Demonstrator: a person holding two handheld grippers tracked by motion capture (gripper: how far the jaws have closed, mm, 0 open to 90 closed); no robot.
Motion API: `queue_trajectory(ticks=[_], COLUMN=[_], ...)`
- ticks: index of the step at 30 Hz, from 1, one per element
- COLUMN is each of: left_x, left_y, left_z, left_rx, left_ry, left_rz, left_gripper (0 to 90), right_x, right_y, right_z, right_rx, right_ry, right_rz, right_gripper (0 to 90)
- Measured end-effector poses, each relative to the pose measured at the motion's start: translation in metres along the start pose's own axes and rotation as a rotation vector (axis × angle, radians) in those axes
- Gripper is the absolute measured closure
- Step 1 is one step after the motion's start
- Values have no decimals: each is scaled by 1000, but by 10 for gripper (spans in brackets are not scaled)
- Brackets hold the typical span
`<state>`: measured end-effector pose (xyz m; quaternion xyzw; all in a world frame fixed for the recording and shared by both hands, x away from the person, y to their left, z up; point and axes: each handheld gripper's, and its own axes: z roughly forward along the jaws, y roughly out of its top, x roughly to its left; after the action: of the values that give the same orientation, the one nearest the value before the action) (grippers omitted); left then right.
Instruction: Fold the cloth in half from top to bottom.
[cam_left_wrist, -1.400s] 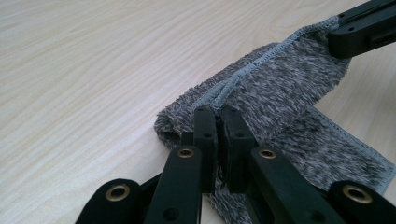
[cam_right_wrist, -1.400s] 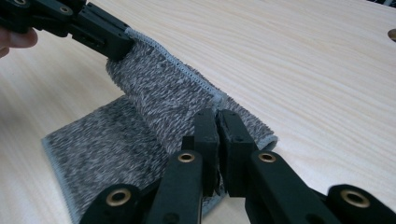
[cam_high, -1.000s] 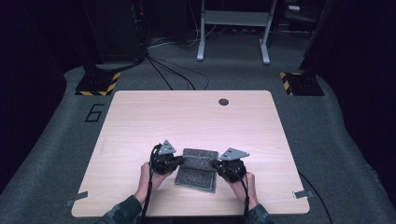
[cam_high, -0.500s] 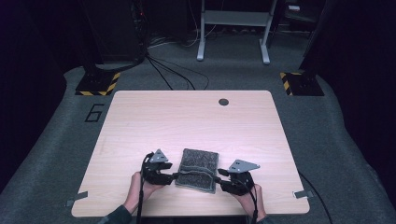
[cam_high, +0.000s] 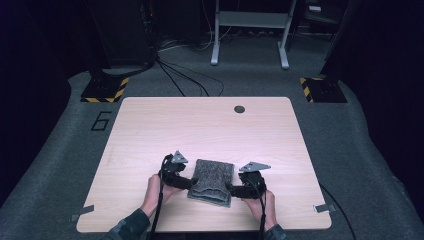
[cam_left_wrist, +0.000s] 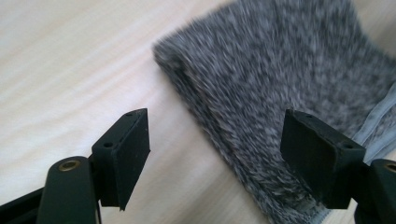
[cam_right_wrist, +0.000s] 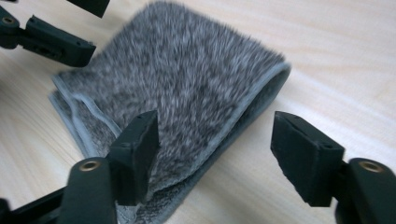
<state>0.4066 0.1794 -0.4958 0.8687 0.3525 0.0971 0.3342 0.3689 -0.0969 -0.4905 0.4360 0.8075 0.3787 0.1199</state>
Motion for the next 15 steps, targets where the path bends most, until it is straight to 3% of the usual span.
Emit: queue_trajectory(ticks=[1,5,11,15], left_x=[-2,-6,-11,-16], left_y=[-2,-12,-23,-27], left_z=[2,3,1,1], left_rx=[11,46,47,29], left_ry=[-4,4,34,54], left_rz=[0,21,36,24], left_gripper=[229,225,224,225], right_x=[3,8,8,5], right_y=[-3,-11,-18,-18], right_z=[5,10,15,18], right_rx=[25,65,104,106], right_ry=[-13,-26,-37,-42], right_rz=[-29,-61,-59,-94], right_gripper=[276,255,223,188])
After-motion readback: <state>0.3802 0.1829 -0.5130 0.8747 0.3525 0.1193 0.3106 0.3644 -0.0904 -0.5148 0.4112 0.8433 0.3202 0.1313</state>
